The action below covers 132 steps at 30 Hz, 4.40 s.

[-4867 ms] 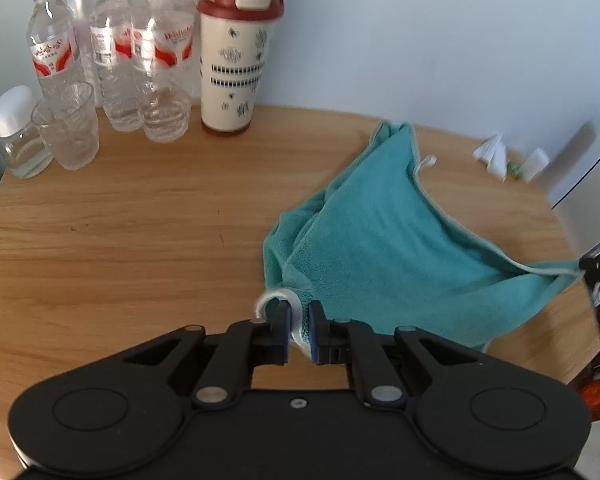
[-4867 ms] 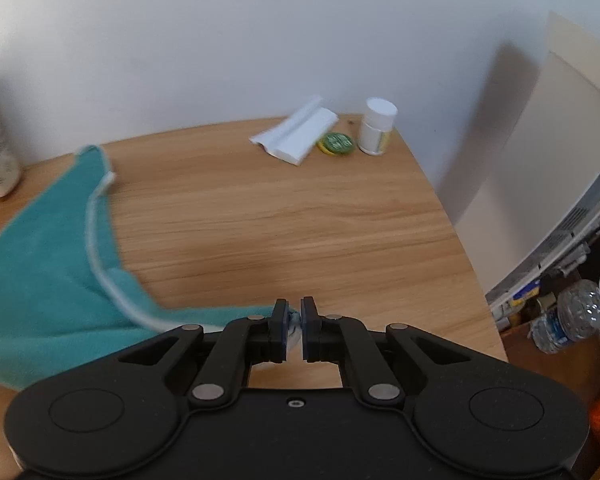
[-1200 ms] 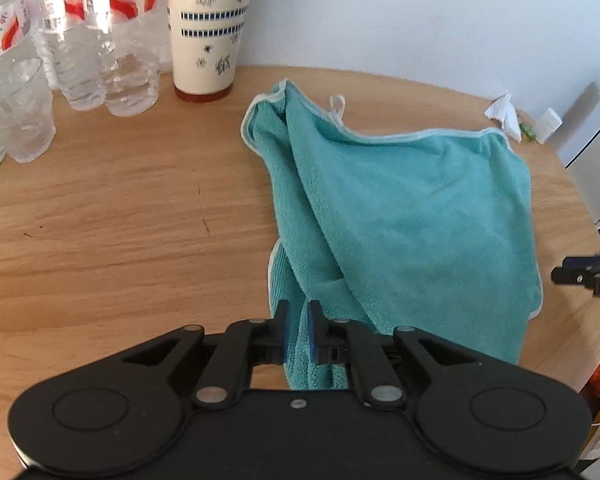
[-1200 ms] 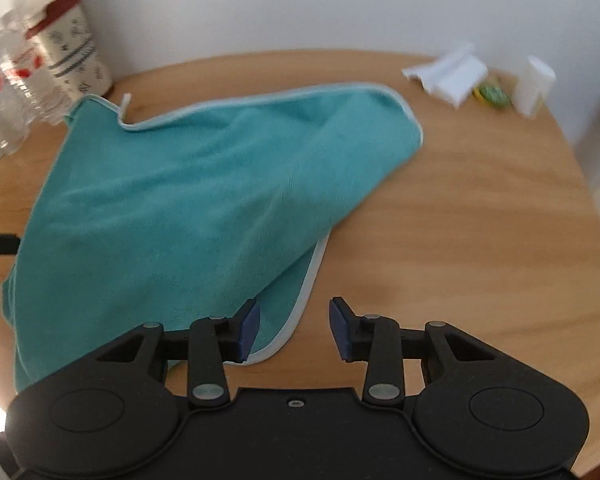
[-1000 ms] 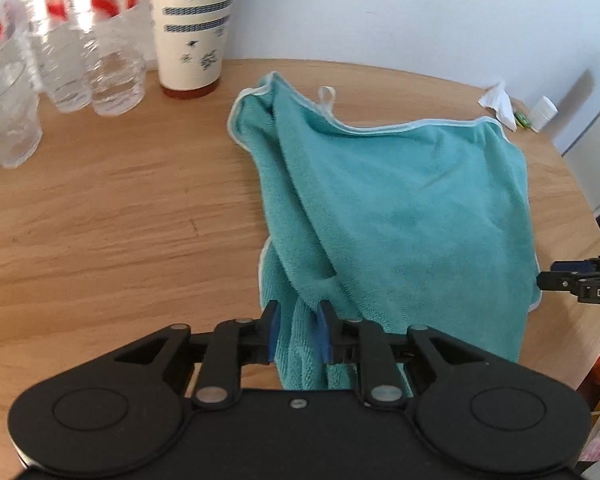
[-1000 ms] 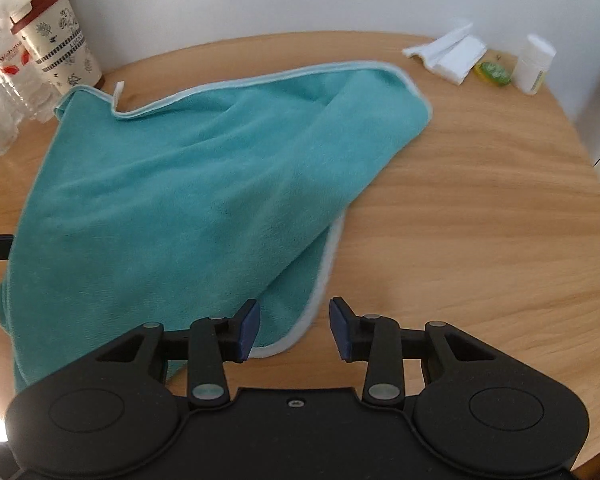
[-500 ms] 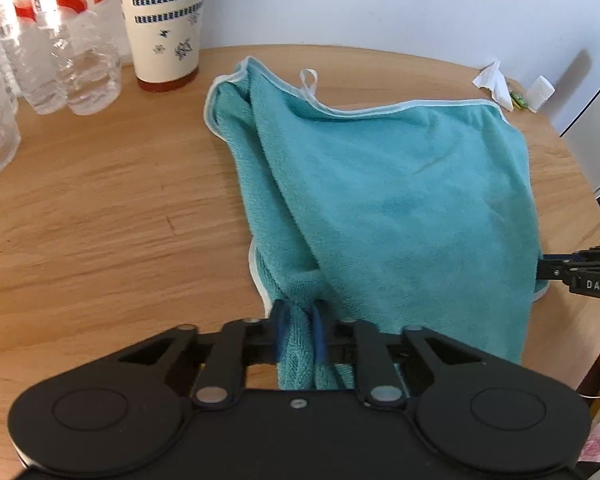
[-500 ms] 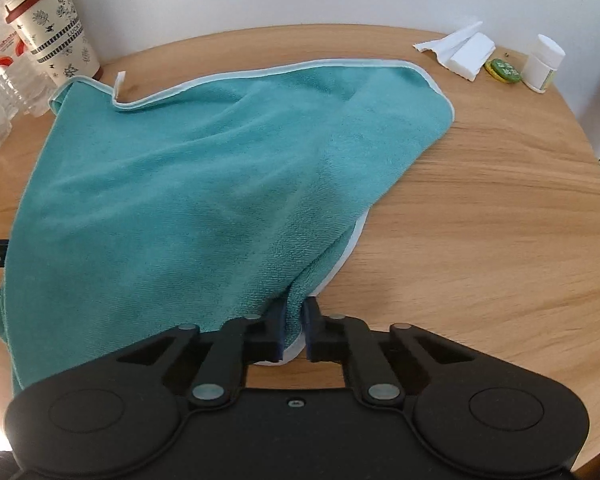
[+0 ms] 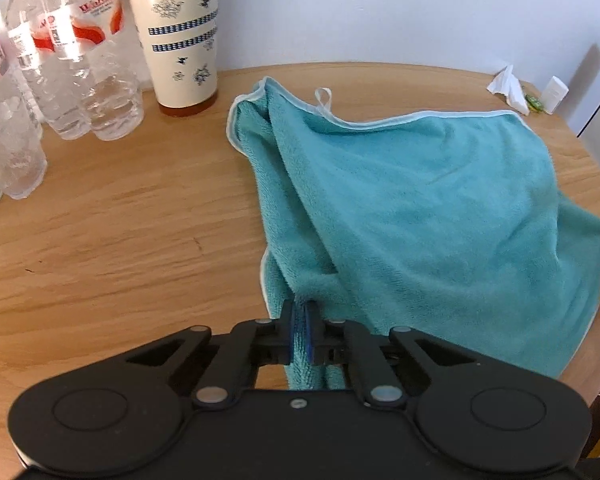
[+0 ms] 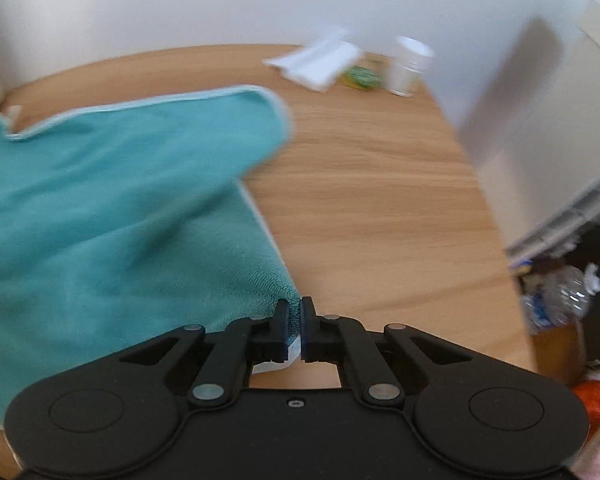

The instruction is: Fold towel

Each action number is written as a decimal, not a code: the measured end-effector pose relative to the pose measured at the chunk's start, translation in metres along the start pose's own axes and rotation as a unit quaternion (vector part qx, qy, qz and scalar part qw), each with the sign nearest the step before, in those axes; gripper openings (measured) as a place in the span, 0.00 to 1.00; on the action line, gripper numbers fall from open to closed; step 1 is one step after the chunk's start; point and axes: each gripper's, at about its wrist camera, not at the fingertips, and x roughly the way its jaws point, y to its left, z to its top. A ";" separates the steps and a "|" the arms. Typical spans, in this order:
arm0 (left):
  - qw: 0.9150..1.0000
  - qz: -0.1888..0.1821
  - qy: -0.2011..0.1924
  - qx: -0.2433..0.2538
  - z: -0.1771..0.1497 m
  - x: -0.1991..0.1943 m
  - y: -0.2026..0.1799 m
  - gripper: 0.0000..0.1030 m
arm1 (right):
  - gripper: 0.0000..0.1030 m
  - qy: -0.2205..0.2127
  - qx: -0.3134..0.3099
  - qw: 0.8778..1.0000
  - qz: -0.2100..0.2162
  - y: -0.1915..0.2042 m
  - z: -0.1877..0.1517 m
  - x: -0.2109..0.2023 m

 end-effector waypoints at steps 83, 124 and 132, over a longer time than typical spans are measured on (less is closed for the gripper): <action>0.987 0.087 0.025 -0.134 -0.012 -0.025 -0.010 0.31 | 0.50 -0.153 -0.250 0.955 0.049 0.043 0.163 0.015; 0.972 0.071 -0.069 -0.213 -0.007 -0.105 0.041 0.08 | 0.10 -0.109 -0.377 0.773 0.499 0.278 0.209 -0.059; 0.982 0.040 -0.011 -0.186 -0.034 -0.088 0.007 0.08 | 0.10 -0.065 -0.328 0.847 0.413 0.209 0.172 -0.001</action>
